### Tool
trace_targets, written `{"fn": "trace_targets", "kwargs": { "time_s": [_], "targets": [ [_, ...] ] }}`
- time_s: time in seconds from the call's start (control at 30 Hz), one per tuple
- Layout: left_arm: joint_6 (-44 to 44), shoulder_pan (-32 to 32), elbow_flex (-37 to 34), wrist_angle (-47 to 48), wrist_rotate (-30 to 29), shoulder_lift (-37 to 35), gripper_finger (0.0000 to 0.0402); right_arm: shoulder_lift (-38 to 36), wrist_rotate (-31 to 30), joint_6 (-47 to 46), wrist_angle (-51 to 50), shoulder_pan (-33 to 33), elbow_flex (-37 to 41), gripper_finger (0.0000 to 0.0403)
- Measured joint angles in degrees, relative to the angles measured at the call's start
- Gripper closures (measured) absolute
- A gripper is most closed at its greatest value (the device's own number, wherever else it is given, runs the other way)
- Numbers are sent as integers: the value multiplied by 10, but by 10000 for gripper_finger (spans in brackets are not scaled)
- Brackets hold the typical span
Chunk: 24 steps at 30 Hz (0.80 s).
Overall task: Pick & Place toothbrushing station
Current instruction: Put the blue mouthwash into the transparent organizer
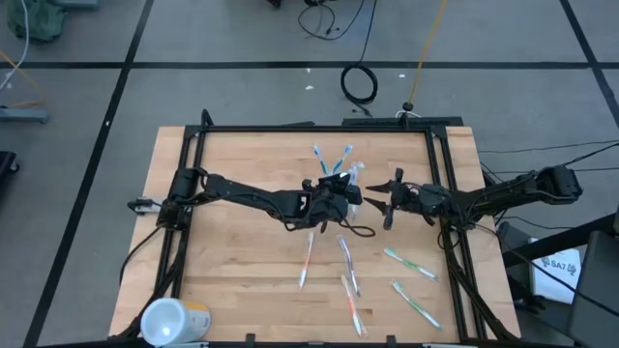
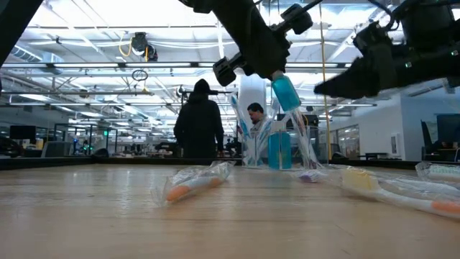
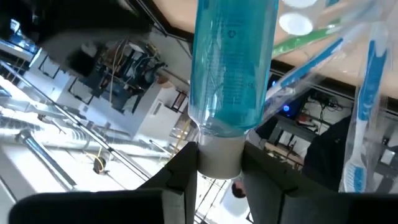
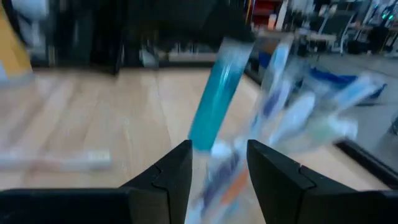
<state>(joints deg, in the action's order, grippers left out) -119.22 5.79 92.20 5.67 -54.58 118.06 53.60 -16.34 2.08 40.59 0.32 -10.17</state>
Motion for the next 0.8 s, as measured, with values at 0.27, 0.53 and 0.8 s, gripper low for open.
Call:
{"fn": "trace_targets", "kwargs": {
  "time_s": [0.27, 0.53, 0.8],
  "targets": [
    [-7, 13, 0, -25, 0, 0, 304, 0, 1, -117, 108, 0, 0, 250],
    [-63, 24, 0, -139, 29, 0, 304, 0, 42, -138, 95, 0, -1, 200],
    [-83, 24, 0, -161, 54, 0, 304, 0, 44, -158, 110, -3, 0, 174]
  ]
}}
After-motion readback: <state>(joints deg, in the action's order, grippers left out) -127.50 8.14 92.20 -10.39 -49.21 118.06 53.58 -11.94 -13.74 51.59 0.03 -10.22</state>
